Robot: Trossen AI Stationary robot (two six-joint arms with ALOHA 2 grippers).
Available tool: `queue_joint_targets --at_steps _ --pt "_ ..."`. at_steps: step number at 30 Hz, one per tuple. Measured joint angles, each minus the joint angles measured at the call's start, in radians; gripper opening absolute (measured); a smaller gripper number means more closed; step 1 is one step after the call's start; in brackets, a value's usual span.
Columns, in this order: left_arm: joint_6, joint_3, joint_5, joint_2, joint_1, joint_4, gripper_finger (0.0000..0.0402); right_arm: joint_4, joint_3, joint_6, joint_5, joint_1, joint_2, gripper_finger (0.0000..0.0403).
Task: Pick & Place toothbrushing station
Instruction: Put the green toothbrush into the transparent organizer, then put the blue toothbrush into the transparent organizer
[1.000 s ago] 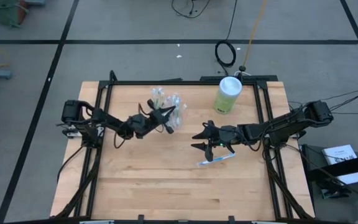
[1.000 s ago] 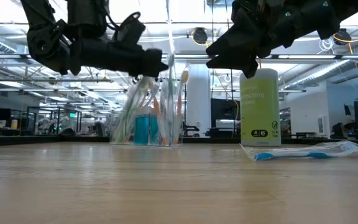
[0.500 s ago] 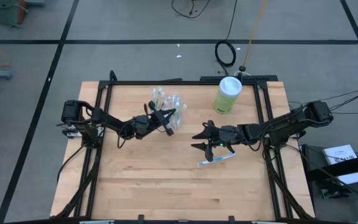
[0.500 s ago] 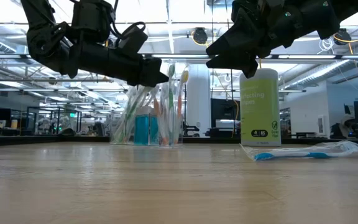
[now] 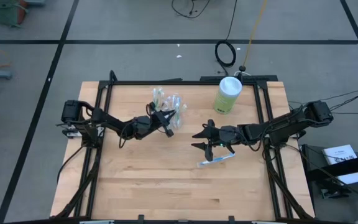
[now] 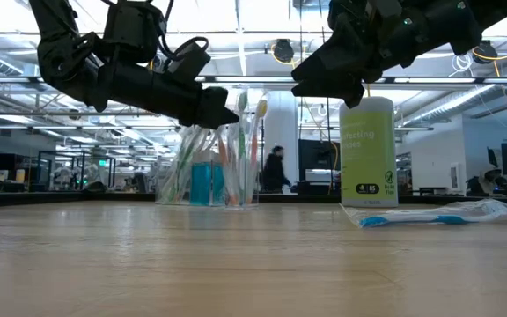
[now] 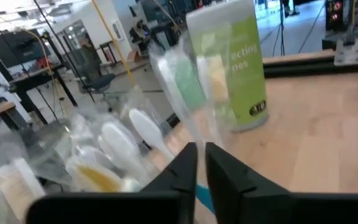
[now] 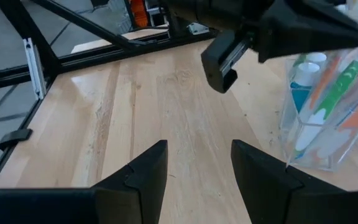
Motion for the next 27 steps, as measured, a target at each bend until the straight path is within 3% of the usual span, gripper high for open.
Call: queue_joint_targets --at_steps 6,14,19,27 --pt "-0.035 0.000 -0.015 -0.001 -0.009 -0.023 0.0106 0.000 0.000 0.007 0.000 0.000 0.000 0.0169" --pt "0.130 0.000 -0.147 -0.155 -0.085 -0.037 0.0173 -0.008 0.000 0.003 -0.025 0.009 0.000 0.0169" --pt "0.171 0.000 -0.124 -0.302 -0.134 -0.138 0.0195 0.021 0.000 -0.090 -0.076 0.046 0.004 0.0169" --pt "0.069 0.000 -0.085 -0.459 -0.164 -0.347 0.0198 0.321 0.006 -0.337 -0.082 0.132 0.117 0.0169"
